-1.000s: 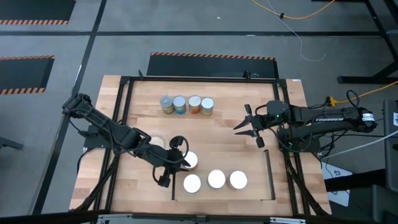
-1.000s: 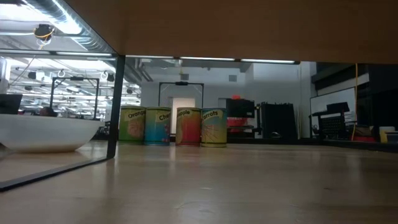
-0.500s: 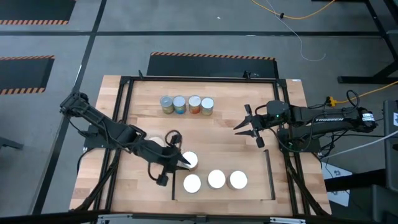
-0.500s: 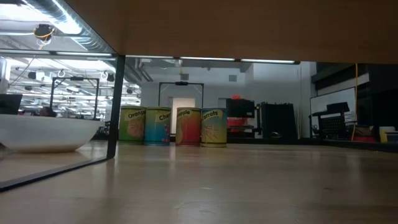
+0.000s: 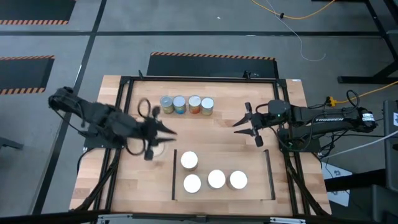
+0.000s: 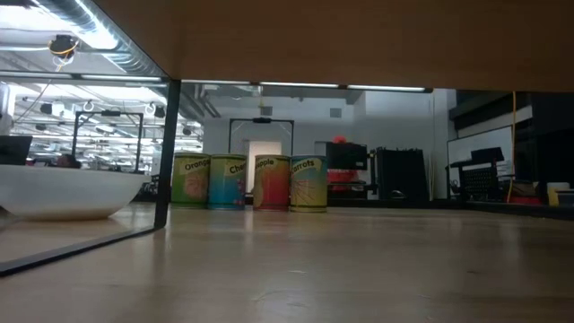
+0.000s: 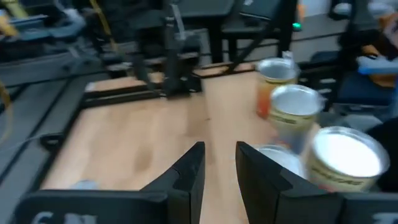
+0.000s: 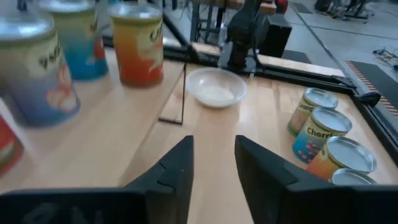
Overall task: Pick and place cans onto a shelf
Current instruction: Put the canned carrots on the shelf
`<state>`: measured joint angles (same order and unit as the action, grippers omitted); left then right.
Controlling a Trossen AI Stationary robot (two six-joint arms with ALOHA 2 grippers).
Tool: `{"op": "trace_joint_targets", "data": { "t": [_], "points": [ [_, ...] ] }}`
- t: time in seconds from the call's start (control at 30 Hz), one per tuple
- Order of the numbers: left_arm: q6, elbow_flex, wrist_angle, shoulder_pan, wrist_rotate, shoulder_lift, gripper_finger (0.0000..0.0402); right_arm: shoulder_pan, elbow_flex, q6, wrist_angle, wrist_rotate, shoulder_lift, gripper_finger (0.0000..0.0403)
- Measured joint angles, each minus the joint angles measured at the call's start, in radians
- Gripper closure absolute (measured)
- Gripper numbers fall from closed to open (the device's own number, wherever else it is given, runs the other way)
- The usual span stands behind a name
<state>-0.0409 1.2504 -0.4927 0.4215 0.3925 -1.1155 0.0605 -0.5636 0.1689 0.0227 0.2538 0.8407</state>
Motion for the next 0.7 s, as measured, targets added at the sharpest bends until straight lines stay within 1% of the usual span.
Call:
{"op": "trace_joint_targets", "data": {
  "t": [0.07,0.17,0.23,0.3,0.37,0.53,0.7],
  "points": [
    [0.003,-0.016,-0.032,-0.04,0.001,0.044,0.0318,0.0,0.0,-0.03,-0.03,-0.001,0.0,0.026],
    [0.018,-0.105,-0.018,-0.111,-0.004,0.106,0.0318,0.0,0.0,-0.039,-0.076,-0.032,0.0,0.0231],
    [0.017,-0.197,0.014,-0.165,-0.034,0.146,0.0318,0.0,-0.011,-0.087,-0.086,-0.105,0.005,0.0215],
    [0.01,-0.289,0.088,-0.216,-0.075,0.18,0.0318,0.003,-0.039,-0.116,-0.085,-0.199,0.019,0.0204],
    [0.01,-0.375,0.145,-0.259,-0.1,0.214,0.0318,0.016,-0.083,-0.115,-0.084,-0.24,0.045,0.02],
    [-0.007,-0.531,0.268,-0.335,-0.129,0.271,0.0318,0.084,-0.226,-0.085,-0.033,-0.185,0.168,0.0199],
    [-0.036,-0.614,0.317,-0.372,-0.129,0.28,0.0317,0.147,-0.366,-0.08,0.046,-0.181,0.345,0.0199]
  ]
}}
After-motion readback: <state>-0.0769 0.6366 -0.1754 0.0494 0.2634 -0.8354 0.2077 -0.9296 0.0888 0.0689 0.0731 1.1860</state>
